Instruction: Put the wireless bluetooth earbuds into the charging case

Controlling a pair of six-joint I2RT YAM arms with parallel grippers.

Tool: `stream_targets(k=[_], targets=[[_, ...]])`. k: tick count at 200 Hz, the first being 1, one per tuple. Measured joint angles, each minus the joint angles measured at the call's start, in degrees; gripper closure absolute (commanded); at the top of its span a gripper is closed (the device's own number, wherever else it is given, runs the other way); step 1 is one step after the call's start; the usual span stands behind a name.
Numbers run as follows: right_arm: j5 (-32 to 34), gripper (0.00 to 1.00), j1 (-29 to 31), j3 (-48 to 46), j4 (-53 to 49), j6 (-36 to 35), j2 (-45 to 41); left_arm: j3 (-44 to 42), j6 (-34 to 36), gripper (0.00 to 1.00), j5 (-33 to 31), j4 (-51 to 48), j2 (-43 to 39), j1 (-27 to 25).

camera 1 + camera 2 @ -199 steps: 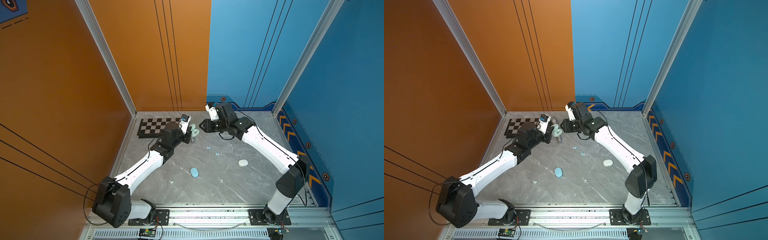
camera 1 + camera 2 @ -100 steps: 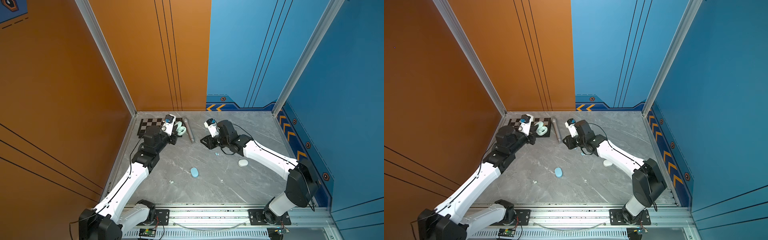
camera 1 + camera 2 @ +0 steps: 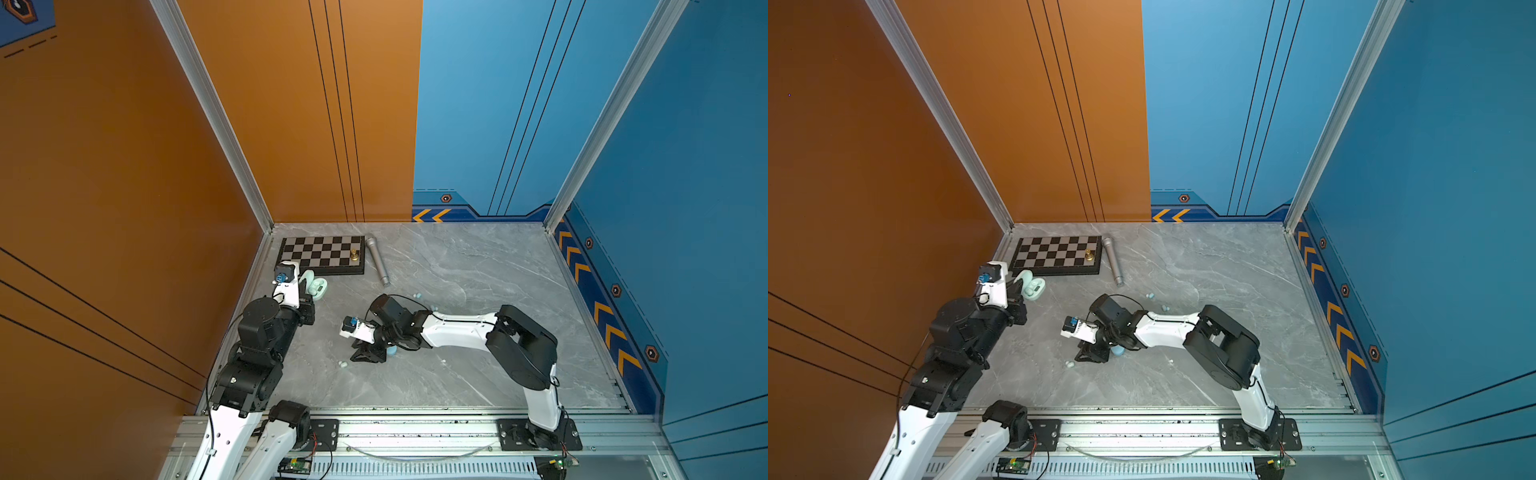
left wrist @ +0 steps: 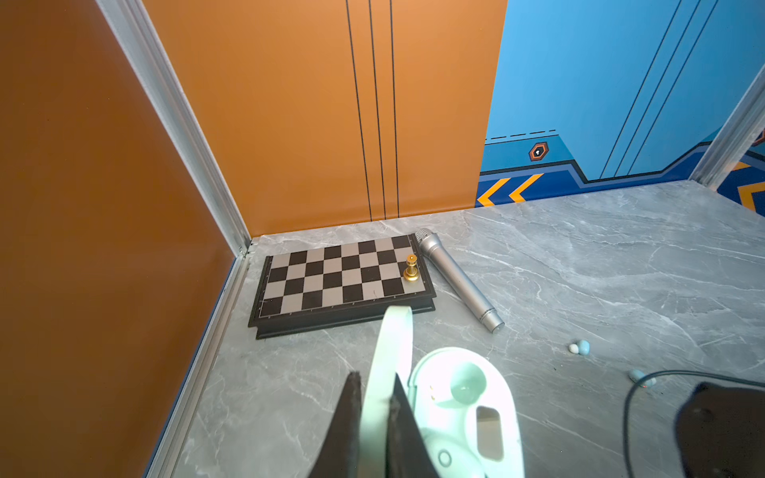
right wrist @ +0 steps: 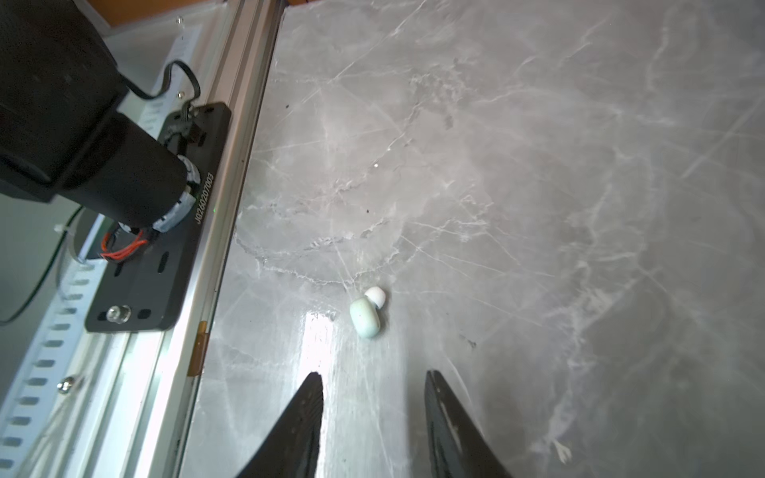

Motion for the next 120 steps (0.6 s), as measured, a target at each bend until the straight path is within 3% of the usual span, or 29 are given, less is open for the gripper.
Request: stream_targets(k=[60, 120], targets=[[0.6, 0.52, 3.7, 4.5, -1.8, -7.8, 7.0, 0.2, -1.9, 1.00, -1.5, -8.1, -1.3, 0.0], [7.0, 0.70, 6.0, 7.3, -1.4, -10.3, 8.7, 1.4, -2.5, 1.00, -1.4, -9.5, -0.8, 0.0]])
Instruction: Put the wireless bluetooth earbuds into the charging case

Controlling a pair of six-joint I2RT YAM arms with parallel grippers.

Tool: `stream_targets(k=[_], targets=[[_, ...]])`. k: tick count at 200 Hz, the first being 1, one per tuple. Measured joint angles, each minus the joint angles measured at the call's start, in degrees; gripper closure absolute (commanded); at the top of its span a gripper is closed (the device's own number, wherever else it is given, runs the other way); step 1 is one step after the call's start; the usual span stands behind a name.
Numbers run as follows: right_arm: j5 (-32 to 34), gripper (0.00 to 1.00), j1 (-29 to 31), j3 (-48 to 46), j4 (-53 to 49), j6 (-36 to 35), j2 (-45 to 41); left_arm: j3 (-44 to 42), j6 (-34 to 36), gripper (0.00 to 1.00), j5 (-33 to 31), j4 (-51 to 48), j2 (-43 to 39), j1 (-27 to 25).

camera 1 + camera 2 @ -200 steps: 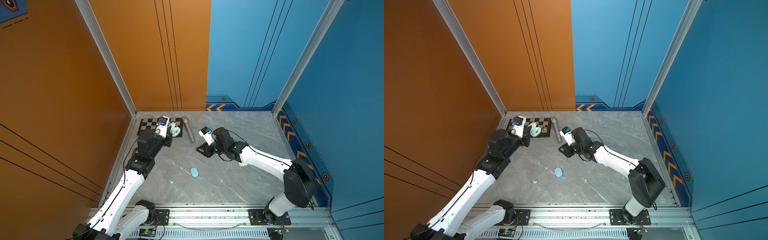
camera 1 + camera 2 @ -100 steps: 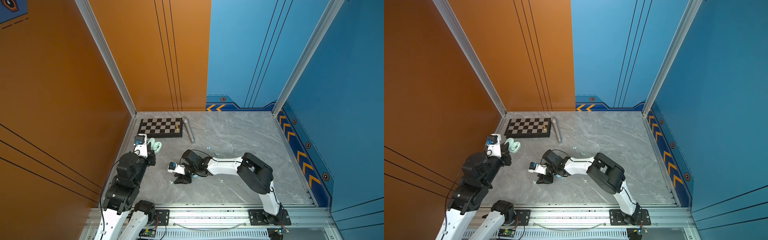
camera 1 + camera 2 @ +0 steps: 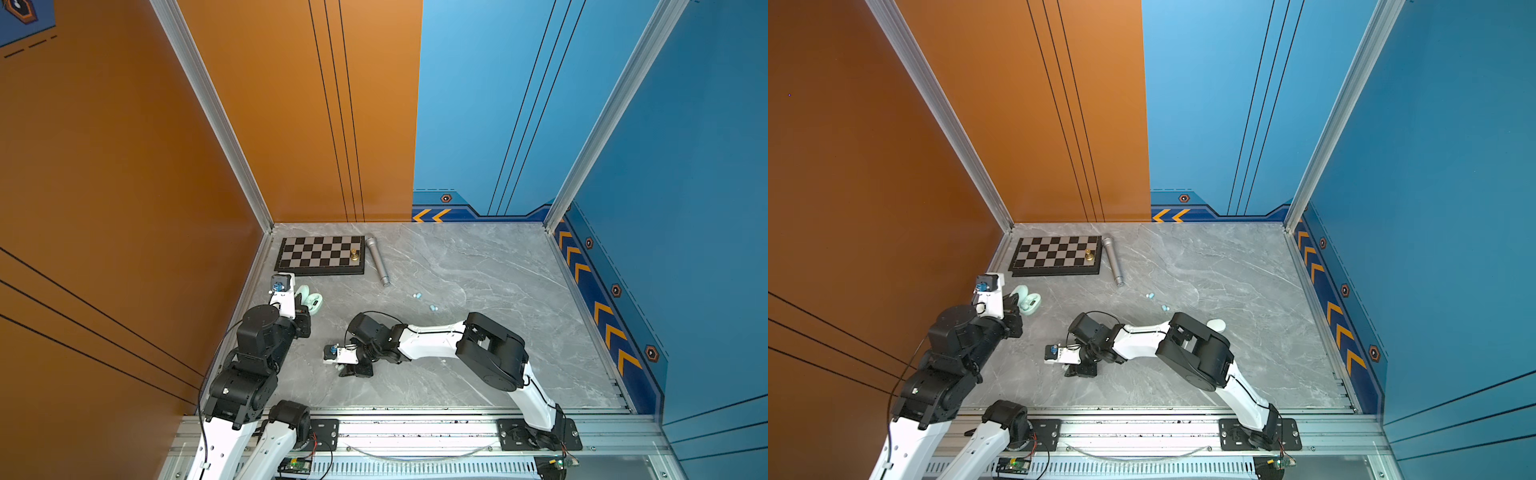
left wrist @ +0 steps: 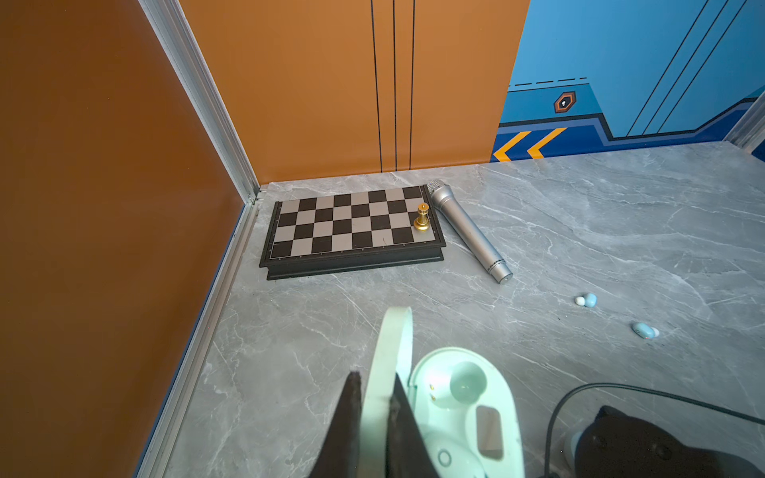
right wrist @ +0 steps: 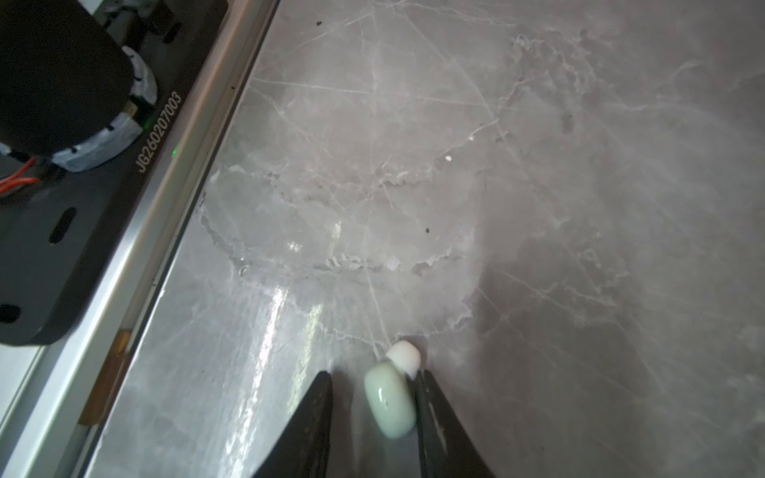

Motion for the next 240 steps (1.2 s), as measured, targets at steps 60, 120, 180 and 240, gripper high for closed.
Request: stream_targets(k=[60, 120, 180, 240], targets=[[3.8, 0.87, 0.4, 0.6, 0.9, 0.0, 0.3, 1.4, 0.0, 1.00, 0.0, -0.2, 1.3, 0.0], [6.0, 0.89, -3.5, -9.7, 4.1, 5.0, -7.5, 1.9, 0.1, 1.00, 3.1, 1.3, 5.3, 0.0], [8.7, 0.86, -12.6, -21.0, 3.1, 12.1, -27.9, 2.1, 2.0, 1.00, 13.1, 10.0, 14.8, -2.2], [9.6, 0.86, -20.0, -30.5, -1.8, 14.5, -31.1, 2.4, 4.0, 1.00, 16.3, 22.8, 28.1, -8.5]])
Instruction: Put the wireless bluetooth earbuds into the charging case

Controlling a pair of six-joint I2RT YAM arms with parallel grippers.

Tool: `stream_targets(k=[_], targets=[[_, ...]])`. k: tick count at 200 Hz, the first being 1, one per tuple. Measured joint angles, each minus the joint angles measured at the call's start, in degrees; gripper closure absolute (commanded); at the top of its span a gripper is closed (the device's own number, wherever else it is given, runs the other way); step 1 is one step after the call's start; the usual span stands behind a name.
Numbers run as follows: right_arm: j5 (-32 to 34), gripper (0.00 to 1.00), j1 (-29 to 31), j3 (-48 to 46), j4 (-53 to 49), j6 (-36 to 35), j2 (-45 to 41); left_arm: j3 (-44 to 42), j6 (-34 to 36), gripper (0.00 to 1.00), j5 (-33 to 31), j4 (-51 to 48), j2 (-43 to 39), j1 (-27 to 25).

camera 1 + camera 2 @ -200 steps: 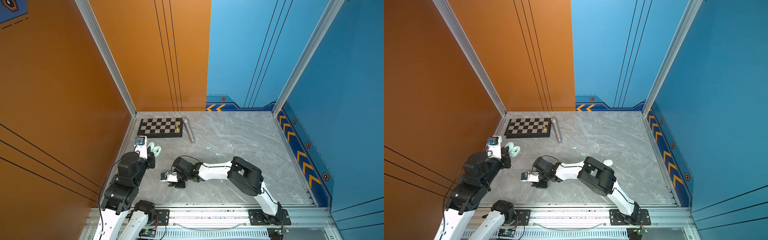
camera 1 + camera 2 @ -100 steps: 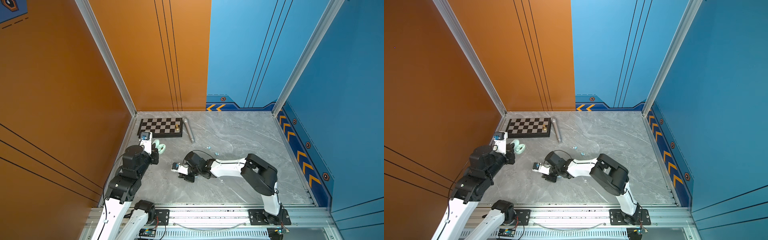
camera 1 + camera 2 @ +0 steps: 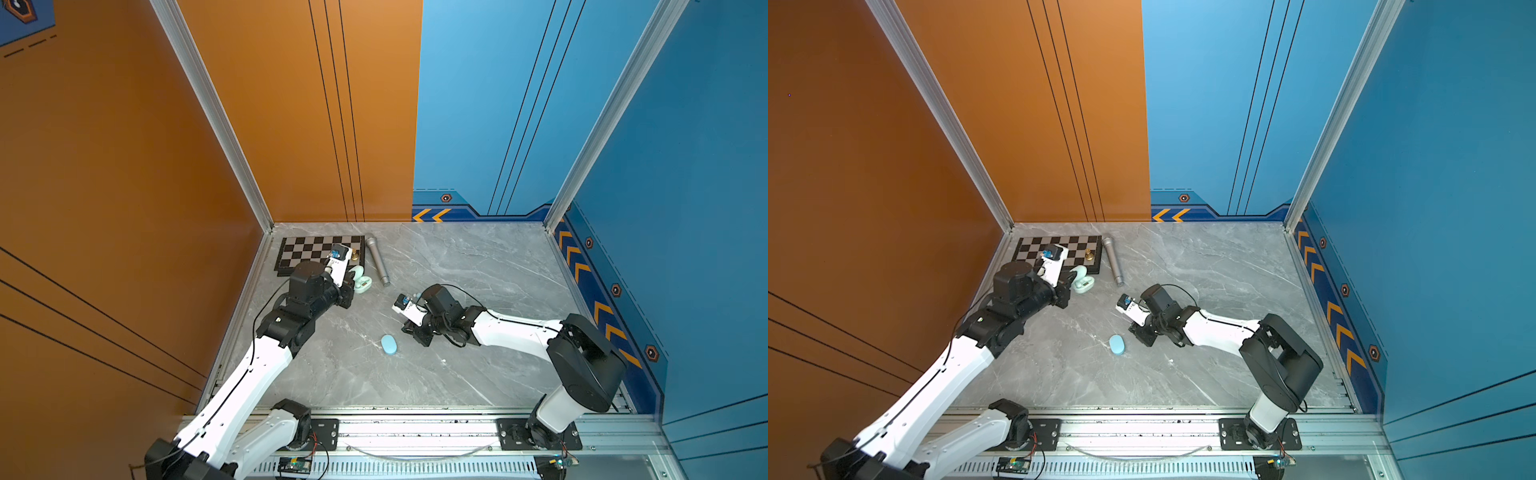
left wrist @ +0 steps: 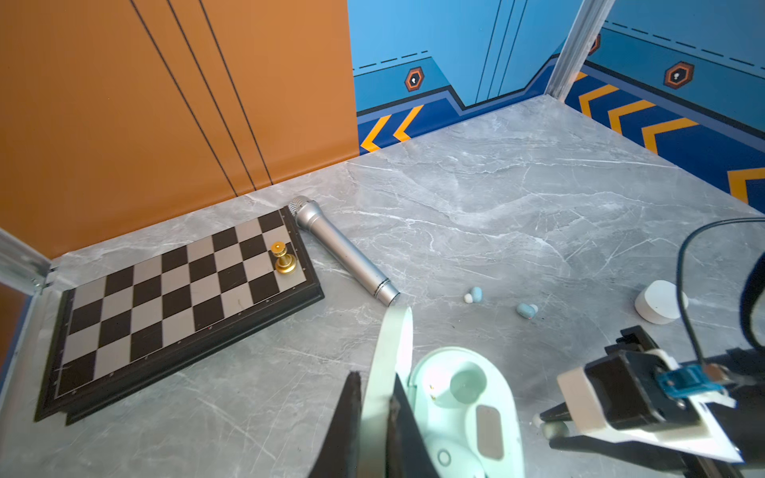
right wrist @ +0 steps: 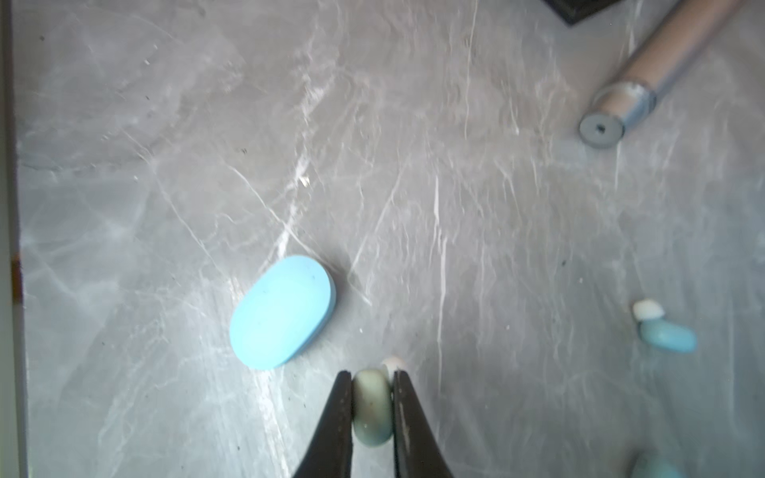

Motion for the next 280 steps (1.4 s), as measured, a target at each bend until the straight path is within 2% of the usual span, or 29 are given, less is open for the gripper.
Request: stream_targets(k=[59, 73, 91, 104, 148, 176, 216, 244, 280], targets=[[2.0, 0.78, -1.1, -4.4, 3.4, 2.5, 3.1, 1.7, 0.8, 1.00, 1.9, 7.1, 8.0, -3.6], [3.0, 0.71, -1.1, -4.7, 4.0, 3.2, 3.3, 1.7, 0.8, 1.00, 2.3, 8.0, 8.6, -3.7], [5.2, 0.57, -1.6, -5.0, 4.5, 4.9, 3.2, 1.7, 0.8, 1.00, 2.5, 8.9, 9.1, -3.7], [6.5, 0.53, -2.4, -5.0, 4.9, 6.3, 3.2, 1.7, 0.8, 1.00, 2.5, 9.4, 9.2, -3.7], [10.1, 0.51, -4.3, -5.0, 2.2, 11.9, -1.7, 1.6, 0.8, 1.00, 2.7, 10.9, 9.1, -3.7], [11.1, 0.51, -5.7, -1.8, -3.3, 19.6, -6.2, -0.1, 1.2, 1.00, 2.7, 11.8, 7.8, -3.6], [11.0, 0.56, -9.6, 6.2, -13.8, 36.8, -7.0, -2.4, 2.7, 1.00, 2.6, 12.5, 5.3, -3.4], [8.2, 0.56, -10.7, 14.2, -22.4, 46.8, -3.0, -3.5, 3.4, 1.00, 2.6, 12.8, 3.9, -3.1], [2.7, 0.55, -10.7, 20.9, -30.1, 53.9, 3.9, -4.5, 3.8, 1.00, 2.7, 12.7, 2.3, -2.7]])
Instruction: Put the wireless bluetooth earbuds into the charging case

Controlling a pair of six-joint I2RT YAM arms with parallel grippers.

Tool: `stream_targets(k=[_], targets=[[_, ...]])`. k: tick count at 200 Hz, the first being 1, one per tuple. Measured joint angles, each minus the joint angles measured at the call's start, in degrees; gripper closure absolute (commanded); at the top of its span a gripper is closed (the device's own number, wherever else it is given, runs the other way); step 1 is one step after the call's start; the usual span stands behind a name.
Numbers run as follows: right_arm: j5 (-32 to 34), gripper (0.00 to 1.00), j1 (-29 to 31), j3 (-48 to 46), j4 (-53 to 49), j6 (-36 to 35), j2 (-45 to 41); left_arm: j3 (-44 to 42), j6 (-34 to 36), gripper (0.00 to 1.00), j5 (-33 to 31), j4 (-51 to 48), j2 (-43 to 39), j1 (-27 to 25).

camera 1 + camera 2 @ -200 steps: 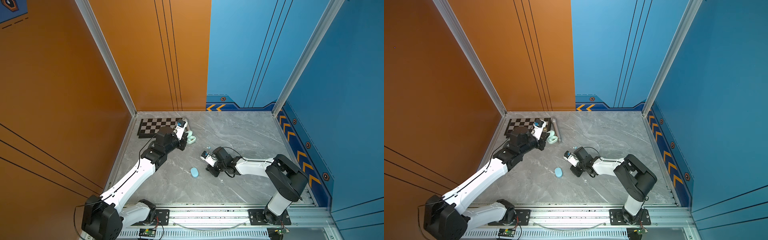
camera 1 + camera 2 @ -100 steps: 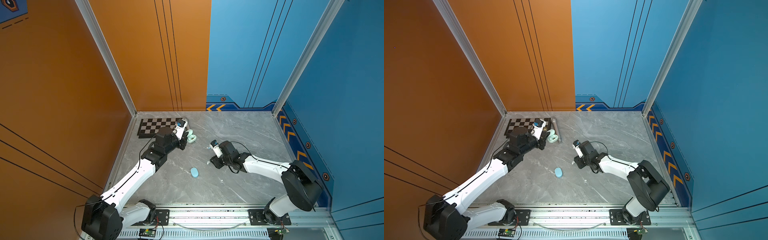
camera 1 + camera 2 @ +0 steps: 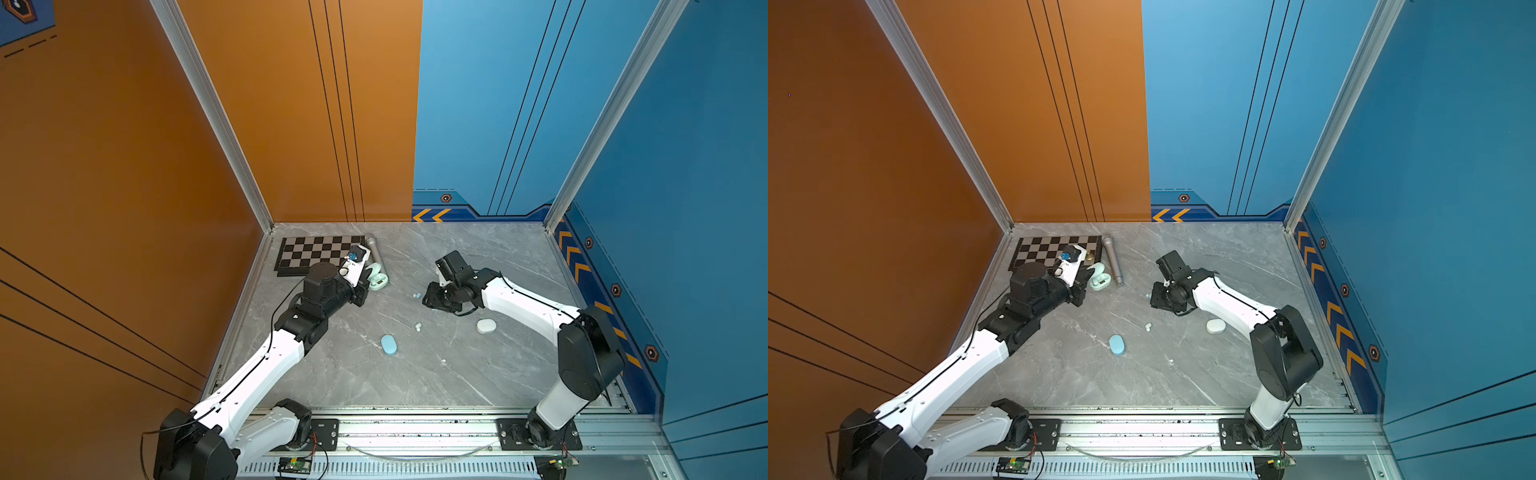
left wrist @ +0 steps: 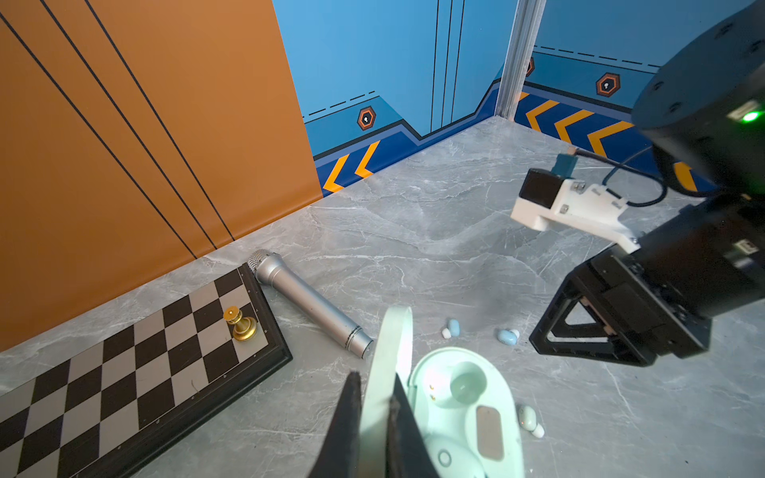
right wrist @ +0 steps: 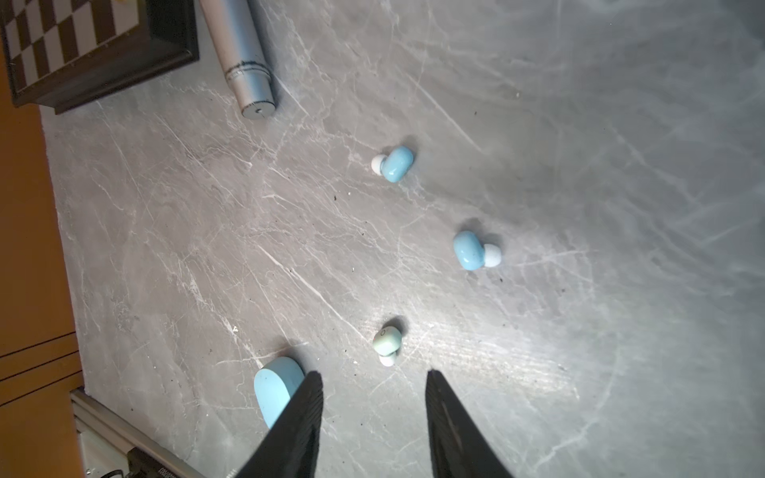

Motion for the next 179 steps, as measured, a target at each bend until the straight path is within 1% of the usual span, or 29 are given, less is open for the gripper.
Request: stream_targets(k=[27, 67, 107, 144, 179], targets=[[-3.9, 0.55, 0.6, 3.5, -4.8, 3.0, 6.7, -0.7, 0.0, 1.00, 0.0, 0.0, -0.9, 0.0], [-5.3, 0.56, 2.1, 11.7, -12.0, 4.0, 15.2, -1.1, 0.0, 1.00, 0.0, -0.3, -1.7, 0.3], [-5.2, 0.57, 2.2, 17.8, -16.6, 5.4, 18.6, -2.9, 0.0, 1.00, 0.0, -0.7, -4.2, 0.3], [-3.7, 0.58, 2.8, 21.0, -22.0, 6.7, 21.6, -3.7, 0.0, 1.00, -0.2, -1.4, -6.2, 0.3], [-3.6, 0.59, 3.3, 22.5, -25.5, 7.9, 24.6, -4.2, 0.0, 1.00, -0.2, -1.8, -6.9, 0.3]])
